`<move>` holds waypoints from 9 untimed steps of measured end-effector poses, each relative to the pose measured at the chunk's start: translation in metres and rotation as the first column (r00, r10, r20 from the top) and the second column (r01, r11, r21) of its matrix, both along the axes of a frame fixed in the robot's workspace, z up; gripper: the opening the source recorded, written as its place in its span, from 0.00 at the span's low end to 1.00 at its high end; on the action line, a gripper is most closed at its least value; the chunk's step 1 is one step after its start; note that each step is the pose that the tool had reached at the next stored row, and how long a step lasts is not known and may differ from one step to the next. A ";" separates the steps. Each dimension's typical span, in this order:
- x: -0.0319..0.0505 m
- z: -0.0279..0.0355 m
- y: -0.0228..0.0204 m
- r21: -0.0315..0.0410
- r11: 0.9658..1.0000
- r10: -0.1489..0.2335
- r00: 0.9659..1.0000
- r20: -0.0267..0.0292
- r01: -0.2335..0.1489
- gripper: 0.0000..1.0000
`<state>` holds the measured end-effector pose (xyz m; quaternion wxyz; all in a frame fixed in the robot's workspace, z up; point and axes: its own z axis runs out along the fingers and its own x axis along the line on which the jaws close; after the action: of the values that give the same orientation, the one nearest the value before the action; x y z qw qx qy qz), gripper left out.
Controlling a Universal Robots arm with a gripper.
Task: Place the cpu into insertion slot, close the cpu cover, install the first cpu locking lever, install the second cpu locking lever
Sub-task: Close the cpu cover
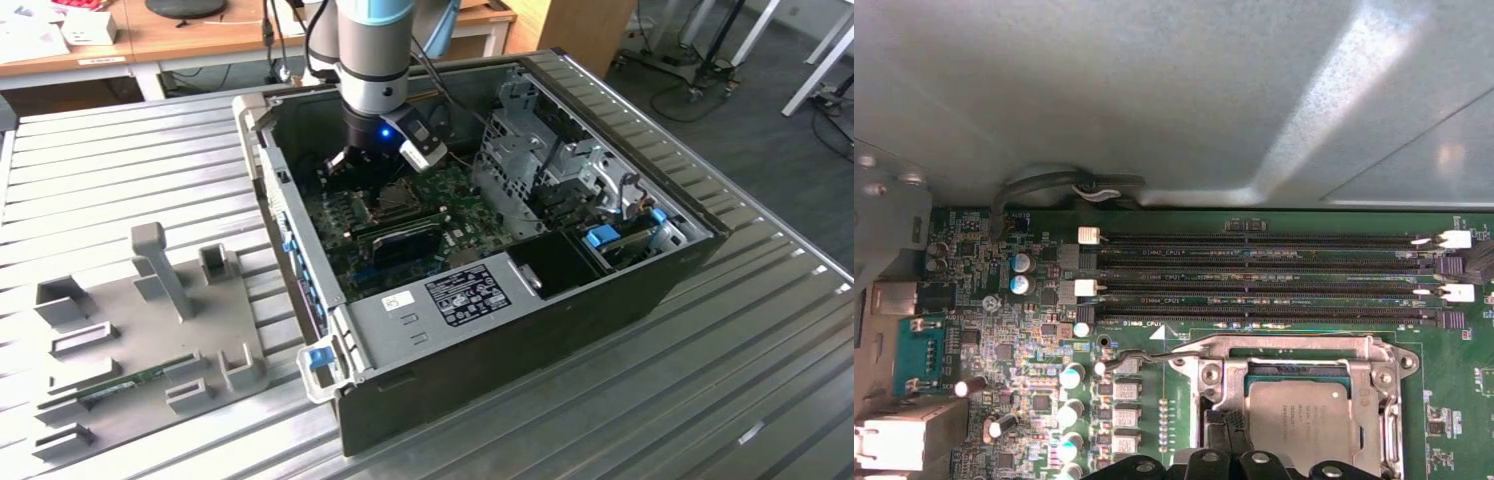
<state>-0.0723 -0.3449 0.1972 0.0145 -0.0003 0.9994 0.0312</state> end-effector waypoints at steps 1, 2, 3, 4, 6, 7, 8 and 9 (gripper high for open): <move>0.0000 0.0000 0.0000 0.000 1.000 0.000 1.000 0.000 0.000 0.10; 0.0000 -0.0001 0.0000 0.000 1.000 0.000 1.000 0.000 0.000 0.10; 0.0000 -0.0001 0.0000 0.000 1.000 0.000 1.000 0.000 0.000 0.10; 0.0000 -0.0001 0.0000 0.000 1.000 0.000 1.000 0.000 0.000 0.10; -0.0001 -0.0005 -0.0001 0.000 1.000 0.000 1.000 0.000 0.000 0.10; -0.0001 -0.0006 -0.0001 0.000 1.000 0.000 1.000 0.000 0.000 0.10; -0.0001 -0.0005 -0.0001 0.000 1.000 0.000 1.000 0.000 0.000 0.10; -0.0001 -0.0005 -0.0001 0.000 1.000 0.000 1.000 0.000 0.000 0.10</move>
<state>-0.0724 -0.3450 0.1967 0.0143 -0.0002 0.9994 0.0309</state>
